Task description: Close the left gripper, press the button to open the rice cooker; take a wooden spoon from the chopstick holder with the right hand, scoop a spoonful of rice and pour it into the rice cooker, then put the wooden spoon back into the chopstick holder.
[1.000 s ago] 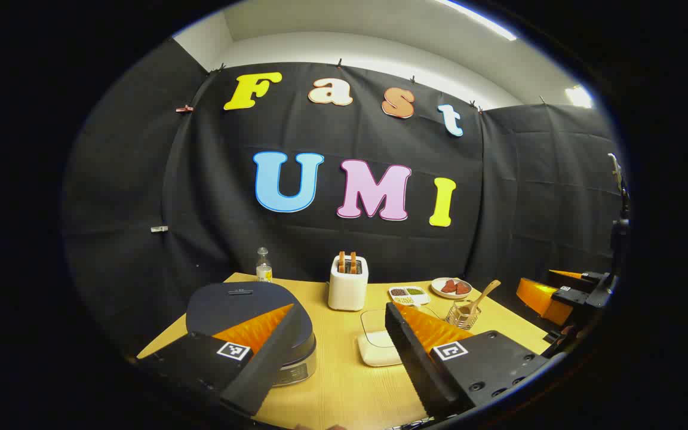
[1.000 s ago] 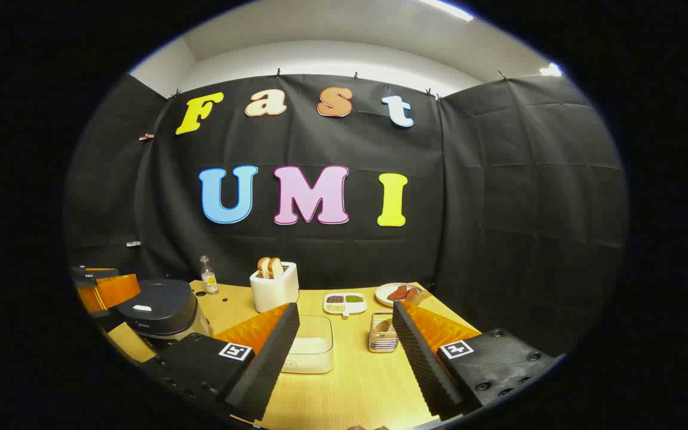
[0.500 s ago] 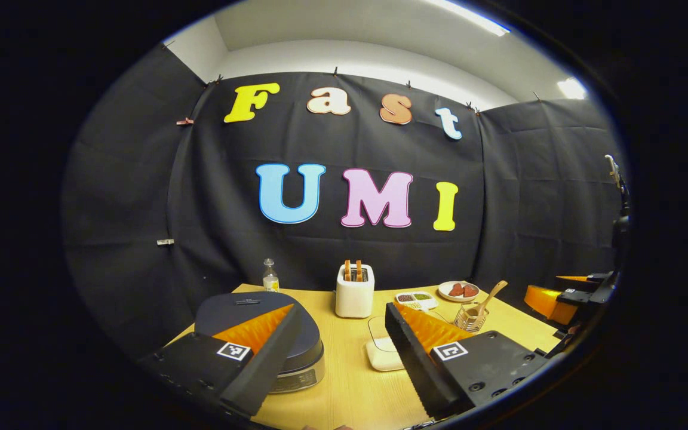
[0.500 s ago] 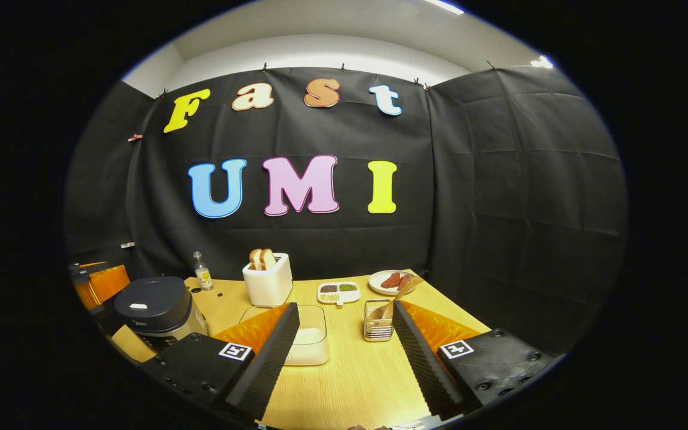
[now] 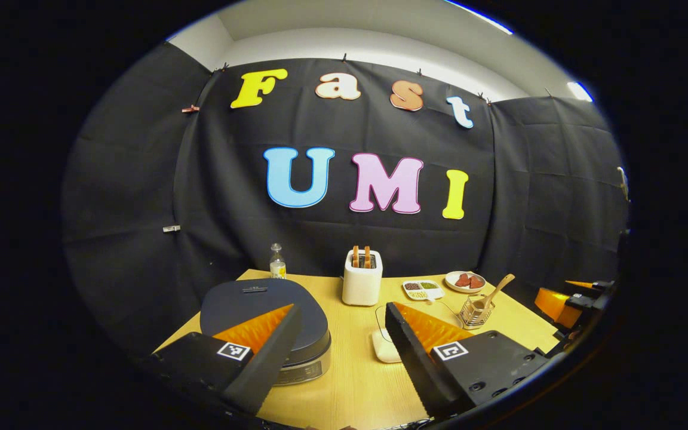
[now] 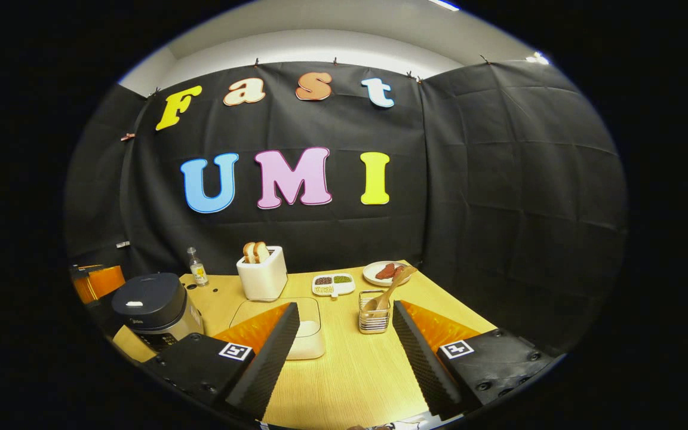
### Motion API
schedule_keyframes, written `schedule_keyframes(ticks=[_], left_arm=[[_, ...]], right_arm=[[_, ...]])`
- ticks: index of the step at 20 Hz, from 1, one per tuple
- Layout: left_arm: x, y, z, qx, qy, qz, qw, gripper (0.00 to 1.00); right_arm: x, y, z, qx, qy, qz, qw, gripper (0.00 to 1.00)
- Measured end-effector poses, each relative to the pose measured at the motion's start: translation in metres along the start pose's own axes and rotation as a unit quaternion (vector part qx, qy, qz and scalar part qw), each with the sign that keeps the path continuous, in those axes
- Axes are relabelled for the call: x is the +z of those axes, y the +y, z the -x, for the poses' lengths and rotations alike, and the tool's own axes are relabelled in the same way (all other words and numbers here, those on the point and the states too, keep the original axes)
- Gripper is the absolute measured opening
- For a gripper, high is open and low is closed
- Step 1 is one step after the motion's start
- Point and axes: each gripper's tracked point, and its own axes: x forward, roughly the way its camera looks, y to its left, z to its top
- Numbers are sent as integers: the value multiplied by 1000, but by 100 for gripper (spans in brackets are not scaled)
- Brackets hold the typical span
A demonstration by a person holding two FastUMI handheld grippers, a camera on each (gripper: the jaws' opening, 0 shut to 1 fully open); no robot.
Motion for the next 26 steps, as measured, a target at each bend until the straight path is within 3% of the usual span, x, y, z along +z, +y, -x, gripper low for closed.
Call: schedule_keyframes(ticks=[8, 10, 15, 16, 17, 20, 26], left_arm=[[14, 42, -28, 8, 22, -27, 999, 94], [13, 55, -37, 8, 36, -31, 999, 84], [-15, 69, -59, -28, 107, -23, 994, 42], [-20, 72, -63, -31, 118, -15, 992, 40], [-26, 77, -65, -28, 130, -10, 991, 27], [-39, 100, -74, -8, 153, 10, 988, 9], [-76, 113, -80, 0, 207, 50, 977, 6]], right_arm=[[-3, 3, 0, 3, 7, -5, 1000, 98], [-5, 2, 1, 4, 8, -2, 1000, 98], [2, -1, -14, 9, -7, 17, 1000, 98], [6, -1, -19, 7, -10, 18, 1000, 98], [14, -2, -23, 5, -18, 18, 1000, 98], [30, -1, -27, -2, -34, 14, 999, 98], [19, -6, -26, 4, -17, 41, 999, 98]])
